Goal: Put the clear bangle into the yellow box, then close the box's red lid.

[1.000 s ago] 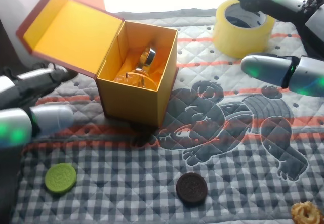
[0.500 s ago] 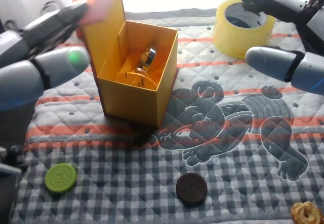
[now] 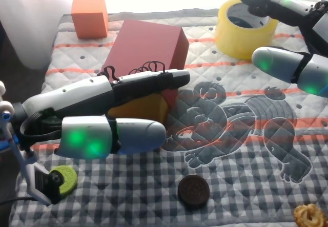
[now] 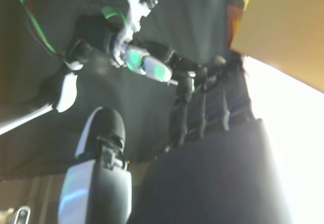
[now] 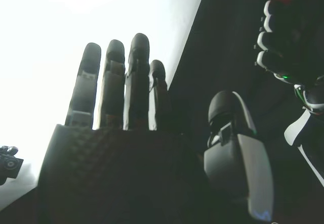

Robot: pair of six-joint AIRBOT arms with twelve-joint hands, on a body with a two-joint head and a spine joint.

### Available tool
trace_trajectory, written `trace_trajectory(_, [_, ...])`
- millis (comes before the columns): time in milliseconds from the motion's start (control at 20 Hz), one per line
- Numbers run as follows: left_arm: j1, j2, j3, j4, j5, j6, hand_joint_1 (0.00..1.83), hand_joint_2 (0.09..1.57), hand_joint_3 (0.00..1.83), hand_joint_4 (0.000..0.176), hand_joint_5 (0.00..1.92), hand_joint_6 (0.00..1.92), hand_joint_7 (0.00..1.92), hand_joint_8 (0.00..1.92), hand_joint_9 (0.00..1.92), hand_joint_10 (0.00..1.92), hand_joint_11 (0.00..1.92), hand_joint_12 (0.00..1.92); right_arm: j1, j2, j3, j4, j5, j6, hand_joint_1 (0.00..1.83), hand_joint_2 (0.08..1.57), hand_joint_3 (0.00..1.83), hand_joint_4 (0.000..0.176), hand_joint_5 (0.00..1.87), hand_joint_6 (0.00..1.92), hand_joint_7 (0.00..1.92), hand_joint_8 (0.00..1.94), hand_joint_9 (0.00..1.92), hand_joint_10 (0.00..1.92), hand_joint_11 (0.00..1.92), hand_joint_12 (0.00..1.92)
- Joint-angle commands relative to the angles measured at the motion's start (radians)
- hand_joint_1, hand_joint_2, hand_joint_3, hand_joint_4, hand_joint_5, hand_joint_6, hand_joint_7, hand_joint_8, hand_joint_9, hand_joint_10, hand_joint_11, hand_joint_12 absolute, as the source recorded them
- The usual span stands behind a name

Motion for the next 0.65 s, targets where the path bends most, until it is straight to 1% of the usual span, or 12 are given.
trace_trajectory(0, [-0.006, 0.004, 0.006, -0.018, -0.039, -0.011, 0.33, 1.23, 0.00, 0.000, 0.06, 0.00, 0.06, 0.01, 0.04, 0.01, 0.08, 0.05, 0.001, 0.006, -0.002, 0.006, 0.128, 0.008, 0.00, 1.28, 0.00, 0.056, 0.20, 0.00, 0.50, 0.00, 0.32, 0.00, 0.00, 0.47])
trace_trajectory(50, [-0.006, 0.010, 0.010, -0.039, -0.054, -0.011, 0.27, 1.27, 0.01, 0.000, 0.05, 0.00, 0.03, 0.00, 0.01, 0.00, 0.02, 0.02, 0.000, 0.007, -0.002, 0.006, 0.130, 0.008, 0.00, 1.29, 0.00, 0.051, 0.21, 0.00, 0.50, 0.00, 0.32, 0.00, 0.00, 0.47])
trace_trajectory(100, [-0.006, 0.019, 0.015, -0.069, -0.084, -0.011, 0.23, 1.30, 0.02, 0.000, 0.07, 0.01, 0.04, 0.01, 0.02, 0.01, 0.00, 0.00, -0.003, 0.010, -0.004, 0.006, 0.139, 0.008, 0.00, 1.29, 0.00, 0.050, 0.21, 0.00, 0.50, 0.00, 0.32, 0.00, 0.00, 0.50])
trace_trajectory(150, [-0.006, 0.027, 0.020, -0.102, -0.119, -0.011, 0.22, 1.30, 0.01, 0.000, 0.14, 0.01, 0.09, 0.01, 0.05, 0.01, 0.04, 0.02, -0.008, 0.015, -0.009, 0.006, 0.153, 0.008, 0.04, 1.31, 0.00, 0.028, 0.21, 0.00, 0.50, 0.00, 0.32, 0.00, 0.00, 0.49])
trace_trajectory(200, [-0.006, 0.032, 0.026, -0.142, -0.166, -0.010, 0.26, 1.28, 0.00, 0.000, 0.12, 0.00, 0.08, 0.00, 0.03, 0.00, 0.05, 0.02, -0.014, 0.023, -0.016, 0.006, 0.173, 0.008, 0.05, 1.32, 0.01, 0.011, 0.21, 0.00, 0.50, 0.00, 0.32, 0.00, 0.00, 0.49])
trace_trajectory(250, [-0.006, 0.037, 0.032, -0.187, -0.228, -0.009, 0.35, 1.24, 0.00, 0.000, 0.11, 0.00, 0.09, 0.01, 0.06, 0.01, 0.07, 0.03, -0.024, 0.035, -0.024, 0.006, 0.198, 0.008, 0.06, 1.33, 0.01, 0.012, 0.20, 0.00, 0.49, 0.00, 0.31, 0.00, 0.00, 0.44])
trace_trajectory(300, [-0.006, 0.042, 0.034, -0.236, -0.299, -0.009, 0.40, 1.23, 0.00, 0.000, 0.11, 0.00, 0.09, 0.00, 0.07, 0.01, 0.07, 0.03, -0.039, 0.052, -0.039, 0.005, 0.237, 0.007, 0.07, 1.35, 0.01, 0.012, 0.18, 0.00, 0.47, 0.00, 0.30, 0.00, 0.00, 0.38])
trace_trajectory(400, [-0.005, 0.053, 0.036, -0.316, -0.455, -0.009, 0.23, 1.26, 0.00, 0.000, 0.07, 0.00, 0.01, 0.00, 0.02, 0.00, 0.02, 0.01, -0.055, 0.087, -0.066, 0.005, 0.303, 0.003, 0.06, 1.33, 0.00, 0.045, 0.19, 0.00, 0.44, 0.00, 0.28, 0.00, 0.00, 0.25])
trace_trajectory(450, [-0.002, 0.055, 0.037, -0.342, -0.505, -0.009, 0.22, 1.26, 0.00, 0.000, 0.07, 0.00, 0.01, 0.00, 0.02, 0.01, 0.03, 0.02, -0.061, 0.098, -0.075, 0.005, 0.326, -0.003, 0.09, 1.32, 0.00, 0.037, 0.21, 0.00, 0.45, 0.00, 0.31, 0.00, 0.00, 0.33])
trace_trajectory(500, [0.018, 0.066, 0.035, -0.395, -0.603, -0.009, 0.22, 1.26, 0.00, 0.000, 0.07, 0.01, 0.01, 0.00, 0.03, 0.01, 0.07, 0.04, -0.075, 0.115, -0.091, 0.006, 0.371, -0.020, 0.10, 1.33, 0.00, 0.027, 0.21, 0.00, 0.47, 0.00, 0.30, 0.00, 0.00, 0.34])
trace_trajectory(550, [0.032, 0.071, 0.033, -0.416, -0.642, -0.009, 0.29, 1.24, 0.00, 0.000, 0.02, 0.00, 0.00, 0.00, 0.01, 0.00, 0.01, 0.01, -0.080, 0.119, -0.094, 0.006, 0.388, -0.025, 0.14, 1.33, 0.00, 0.034, 0.21, 0.00, 0.41, 0.00, 0.30, 0.00, 0.00, 0.35])
trace_trajectory(600, [0.061, 0.082, 0.028, -0.449, -0.700, -0.009, 0.18, 1.19, 0.00, 0.000, 0.06, 0.01, 0.02, 0.00, 0.04, 0.01, 0.00, 0.36, -0.087, 0.124, -0.096, 0.006, 0.407, -0.033, 0.19, 1.32, 0.00, 0.034, 0.23, 0.01, 0.41, 0.00, 0.31, 0.00, 0.00, 0.37])
